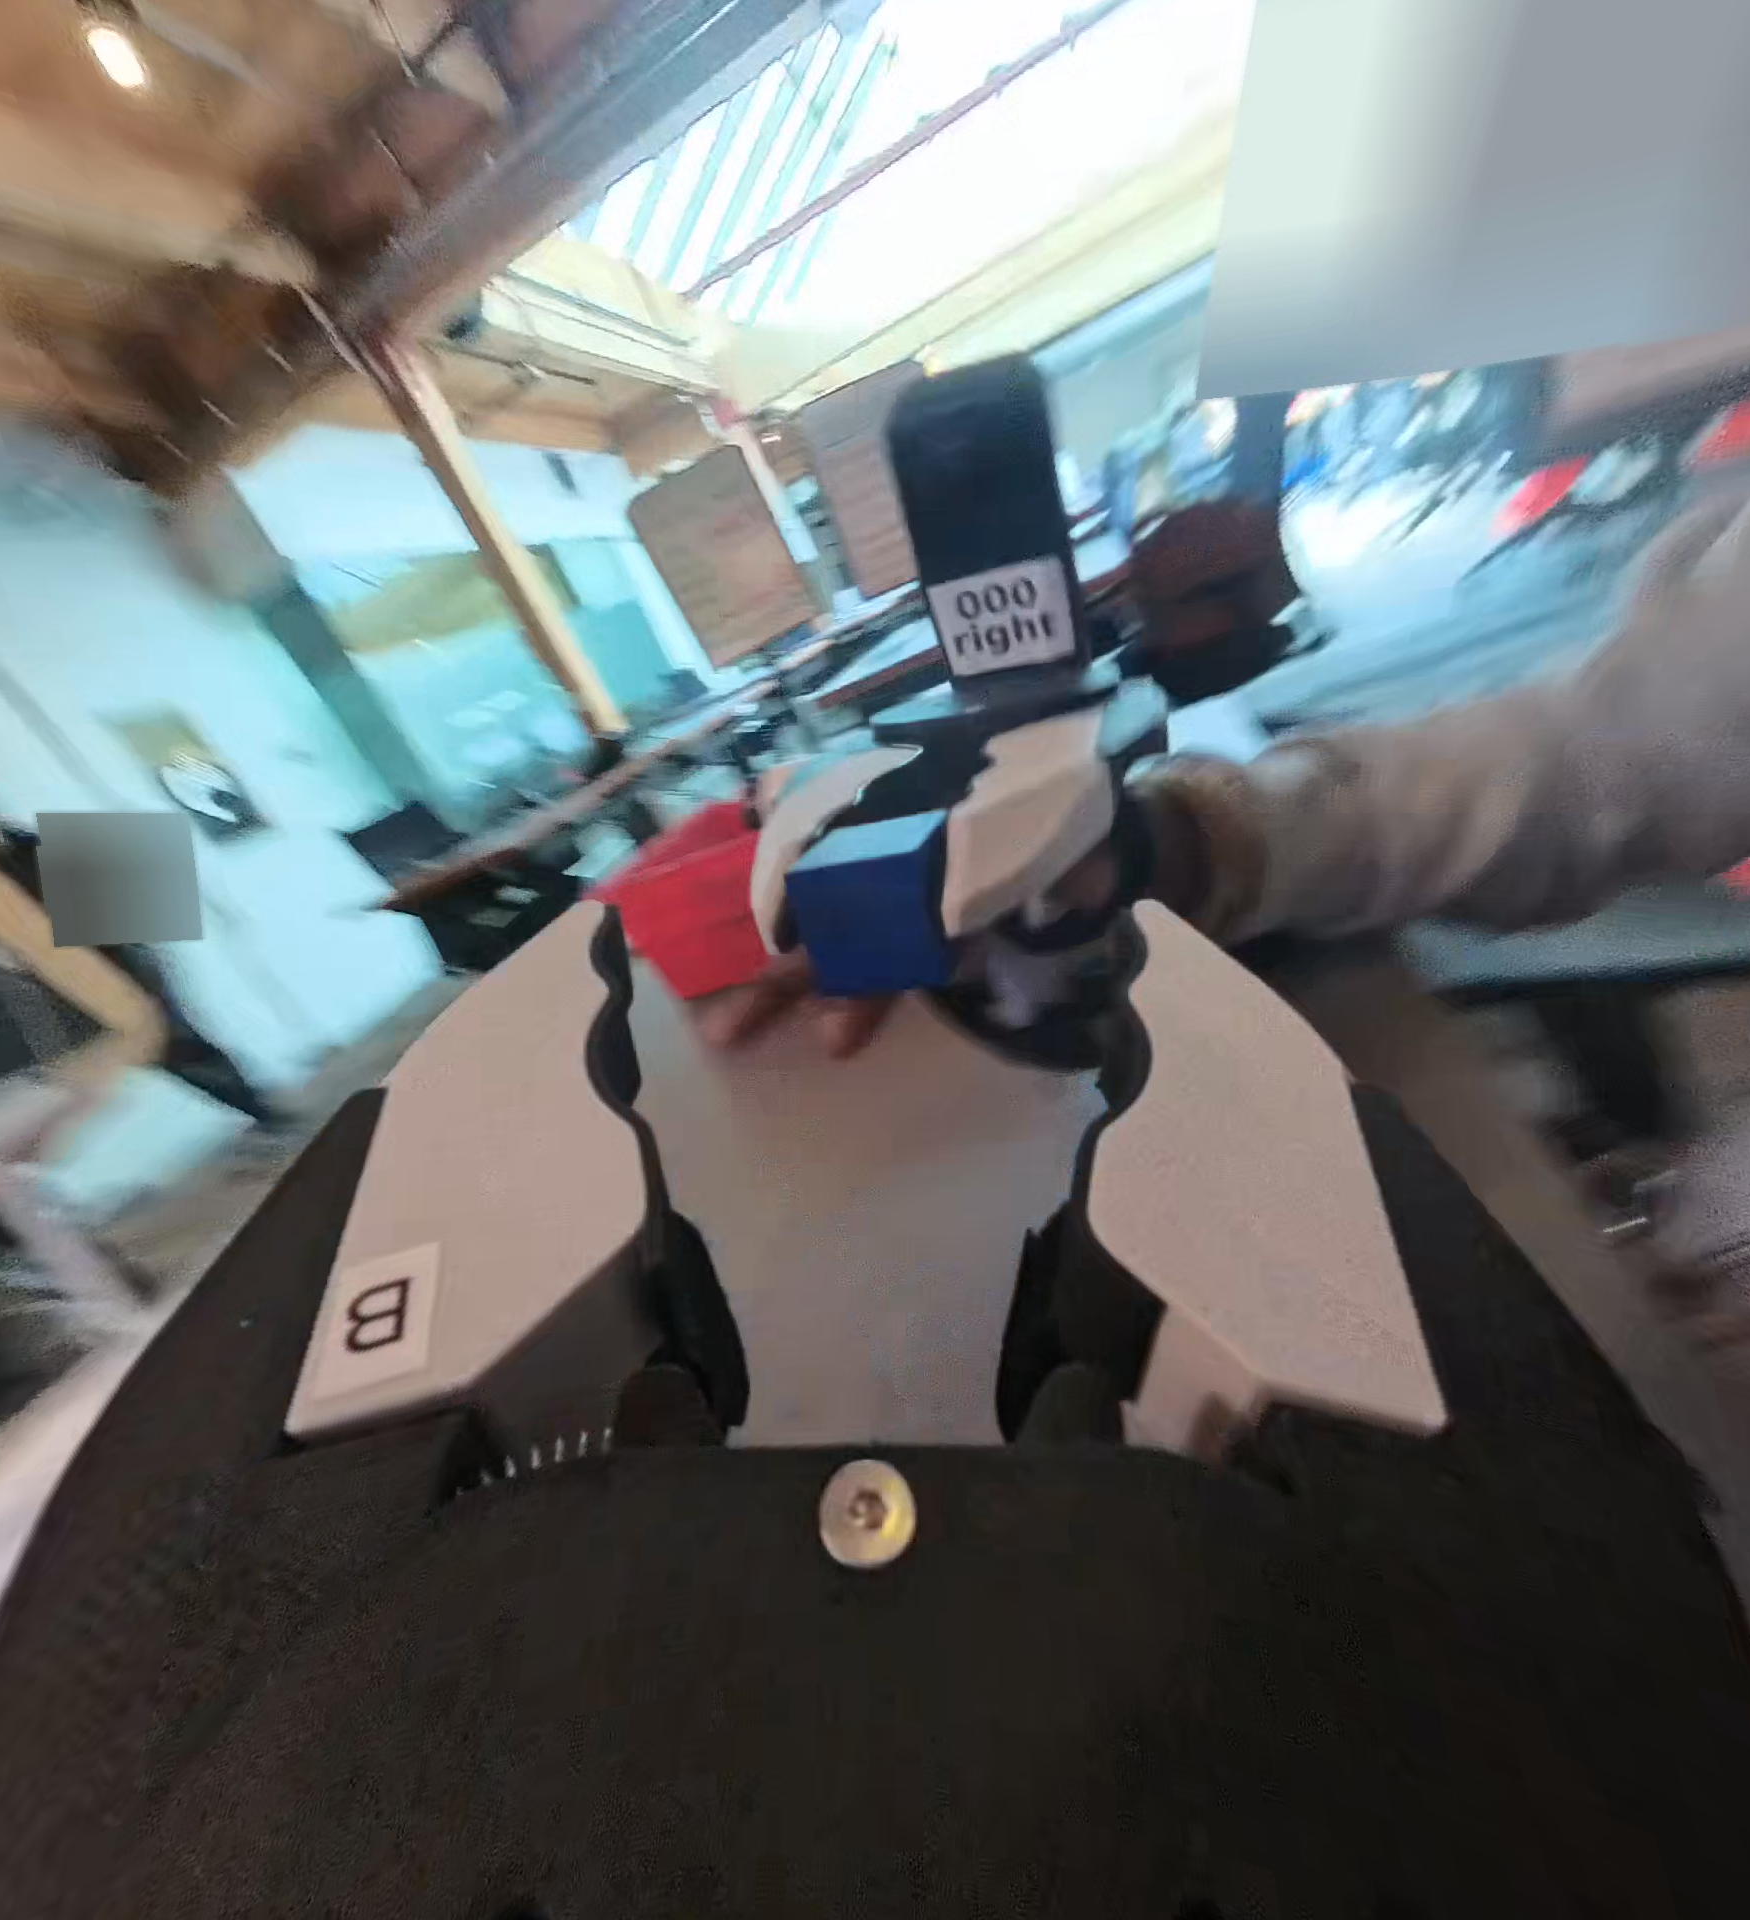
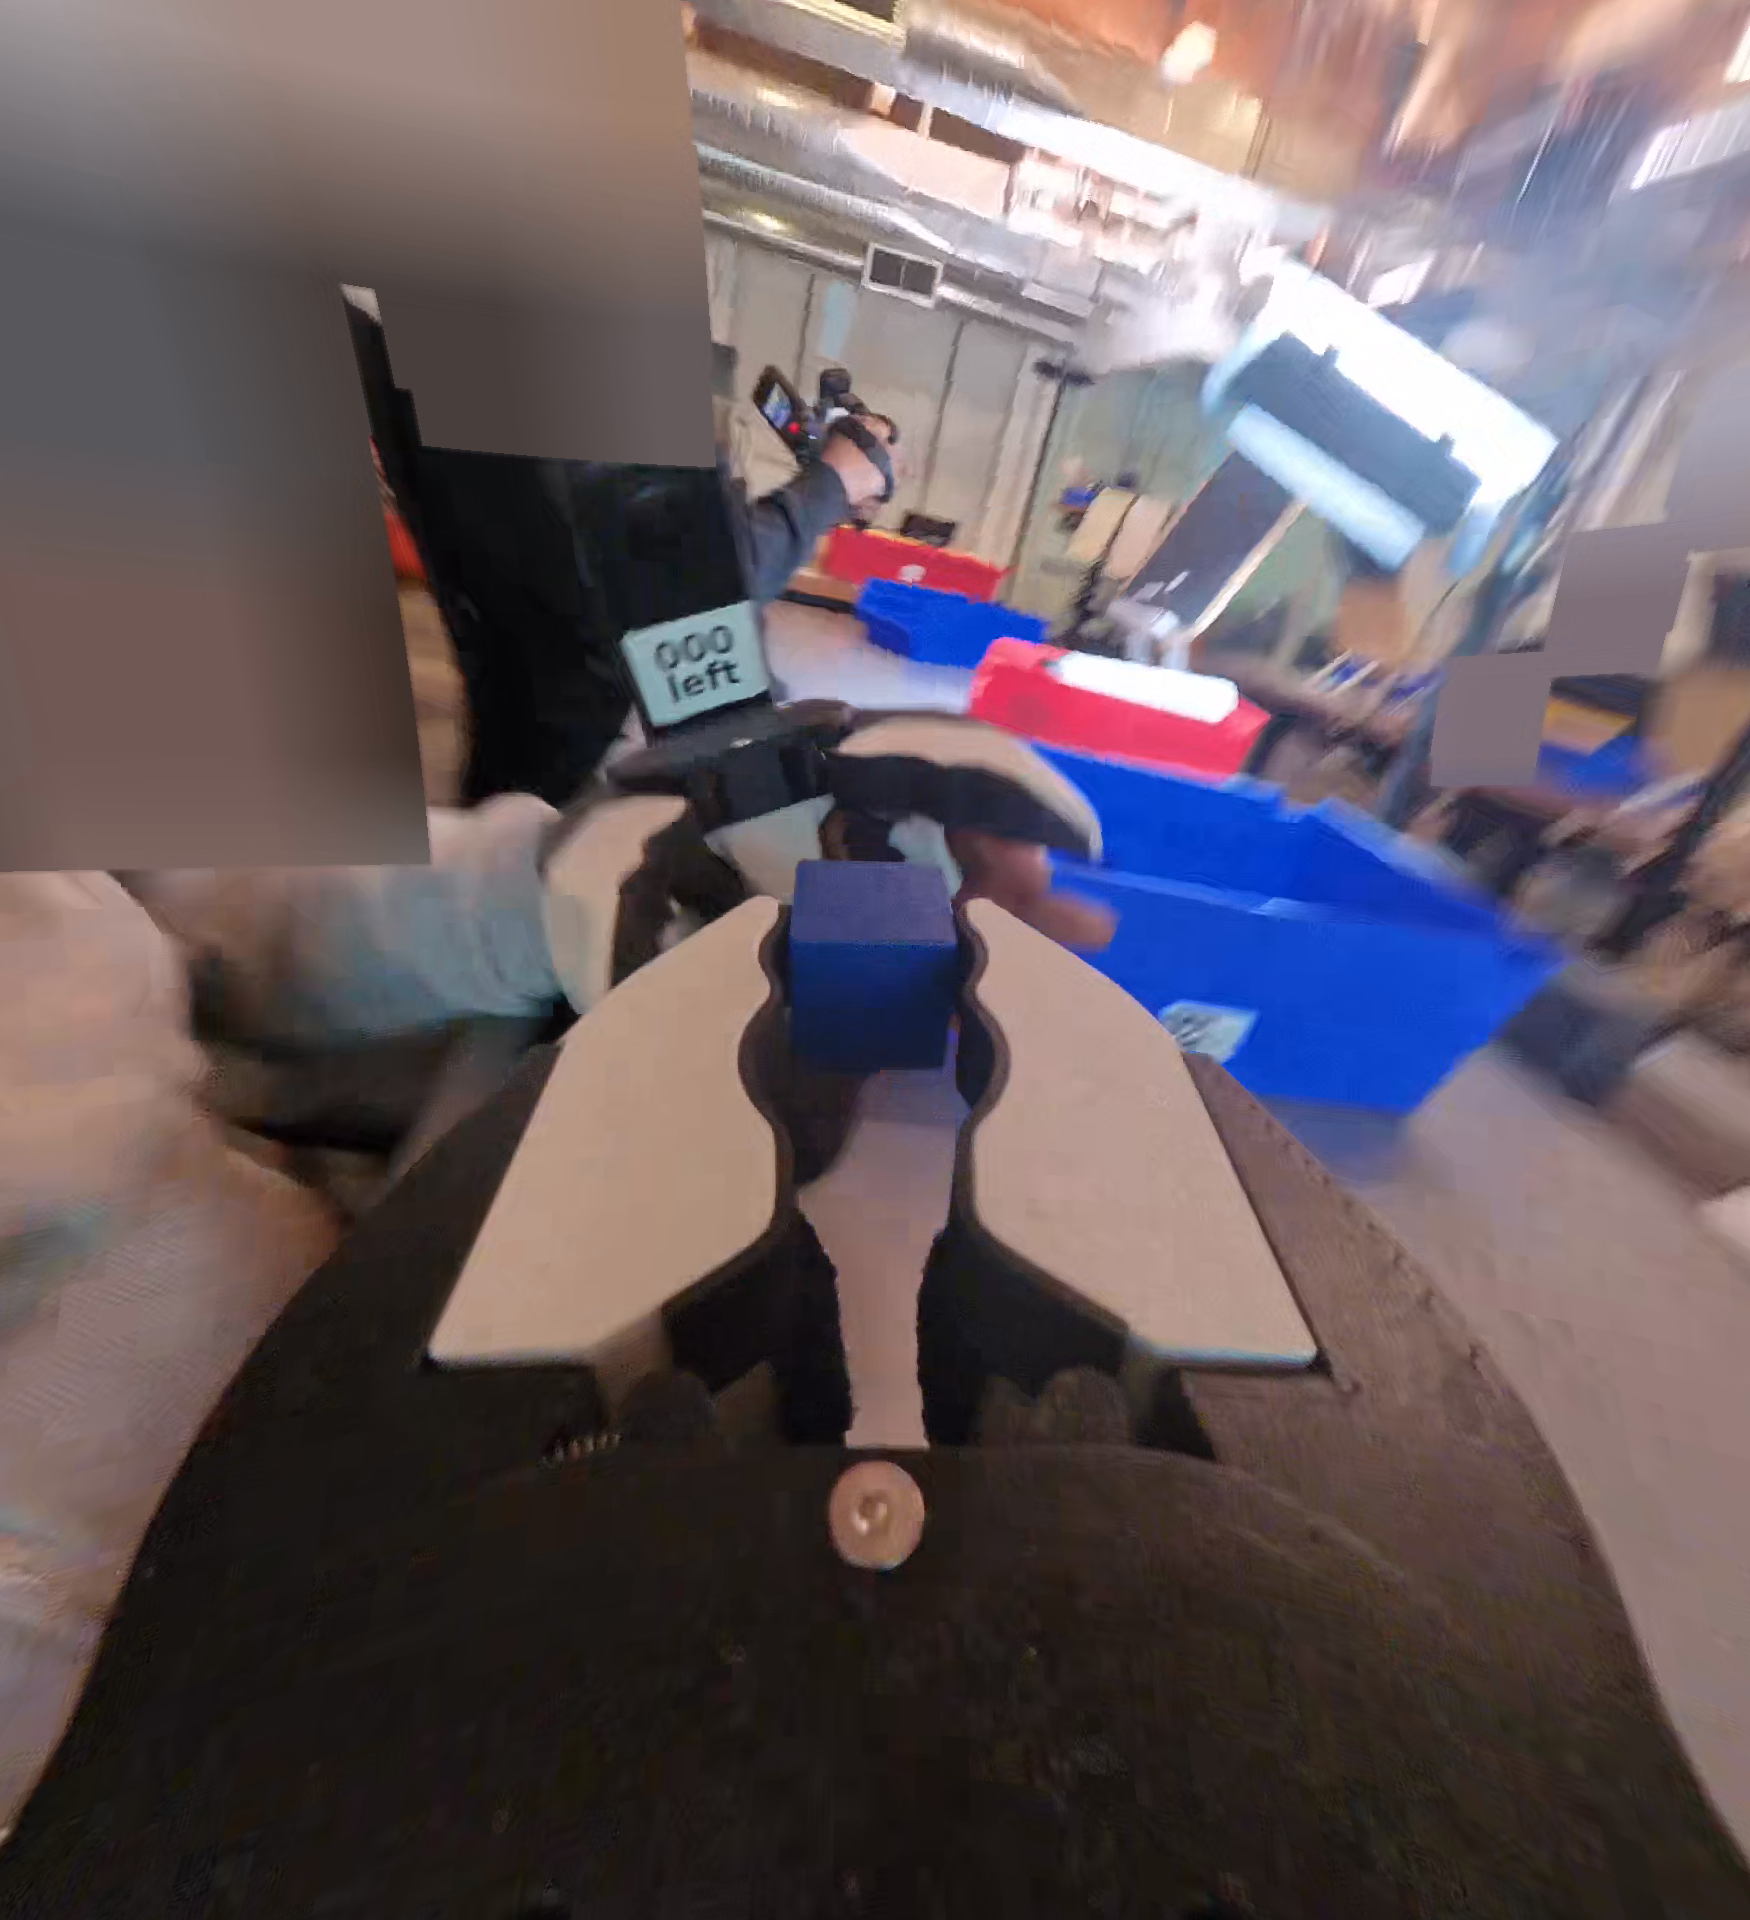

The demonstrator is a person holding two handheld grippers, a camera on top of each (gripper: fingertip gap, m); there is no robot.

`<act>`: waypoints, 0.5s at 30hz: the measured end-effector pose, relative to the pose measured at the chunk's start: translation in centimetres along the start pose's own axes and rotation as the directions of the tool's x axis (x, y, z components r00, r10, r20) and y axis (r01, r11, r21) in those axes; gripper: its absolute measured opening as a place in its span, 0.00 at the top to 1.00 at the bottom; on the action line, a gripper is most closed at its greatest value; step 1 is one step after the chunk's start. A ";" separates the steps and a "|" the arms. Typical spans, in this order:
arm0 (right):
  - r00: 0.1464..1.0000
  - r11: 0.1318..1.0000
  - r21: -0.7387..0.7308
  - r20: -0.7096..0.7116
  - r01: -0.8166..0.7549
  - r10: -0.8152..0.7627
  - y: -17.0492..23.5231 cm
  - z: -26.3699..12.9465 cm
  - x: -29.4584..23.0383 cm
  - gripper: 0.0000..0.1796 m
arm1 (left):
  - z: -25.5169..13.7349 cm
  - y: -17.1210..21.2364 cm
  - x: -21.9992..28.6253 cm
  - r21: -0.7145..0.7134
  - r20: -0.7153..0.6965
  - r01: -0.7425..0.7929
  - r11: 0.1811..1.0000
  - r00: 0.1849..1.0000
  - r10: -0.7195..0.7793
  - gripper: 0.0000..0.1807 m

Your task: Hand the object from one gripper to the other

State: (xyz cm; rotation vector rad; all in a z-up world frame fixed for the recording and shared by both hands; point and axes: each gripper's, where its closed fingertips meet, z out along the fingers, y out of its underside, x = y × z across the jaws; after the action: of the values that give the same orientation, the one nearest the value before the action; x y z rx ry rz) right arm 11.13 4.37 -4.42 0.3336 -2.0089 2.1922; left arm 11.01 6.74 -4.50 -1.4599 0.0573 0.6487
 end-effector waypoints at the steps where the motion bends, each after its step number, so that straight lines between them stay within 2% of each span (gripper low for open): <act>1: 0.987 0.987 -0.010 0.042 -0.158 0.158 0.1 -0.1 0.1 0.84 | 0.0 0.2 -0.3 -0.027 0.048 -0.127 0.991 0.991 0.129 0.52; 2: 0.949 0.953 -0.031 0.091 -0.301 0.303 0.3 -0.1 0.0 0.84 | 0.1 0.4 -0.4 -0.064 0.079 -0.238 0.969 0.967 0.242 0.52; 4: 0.821 0.839 -0.124 0.171 -0.530 0.544 1.0 0.0 -0.6 0.84 | 0.3 0.8 -0.2 -0.113 0.092 -0.414 0.903 0.901 0.424 0.53; 6: 0.658 0.694 -0.244 0.219 -0.677 0.720 2.0 0.1 -1.7 0.84 | 0.6 1.6 0.4 -0.166 0.055 -0.526 0.834 0.840 0.540 0.58; 8: 0.538 0.593 -0.291 0.254 -0.750 0.804 2.2 0.3 -2.3 0.84 | 0.8 2.4 1.0 -0.191 0.005 -0.590 0.784 0.798 0.602 0.64; 10: 0.502 0.562 -0.297 0.260 -0.772 0.825 2.2 0.4 -2.4 0.84 | 0.9 2.8 1.3 -0.204 -0.020 -0.620 0.758 0.776 0.630 0.71; 12: 0.514 0.571 -0.302 0.253 -0.763 0.820 2.3 0.4 -2.4 0.84 | 0.9 3.0 1.4 -0.211 -0.033 -0.625 0.752 0.773 0.633 0.80; 15: 0.534 0.592 -0.294 0.259 -0.750 0.805 2.1 0.4 -2.6 0.84 | 0.8 2.8 1.6 -0.196 -0.034 -0.607 0.770 0.789 0.614 0.82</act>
State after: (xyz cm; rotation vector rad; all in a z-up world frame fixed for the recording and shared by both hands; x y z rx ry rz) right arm 13.08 3.93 -7.09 -0.2991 -2.9629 2.5399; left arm 10.83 8.05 -7.55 -1.6263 0.4762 1.2425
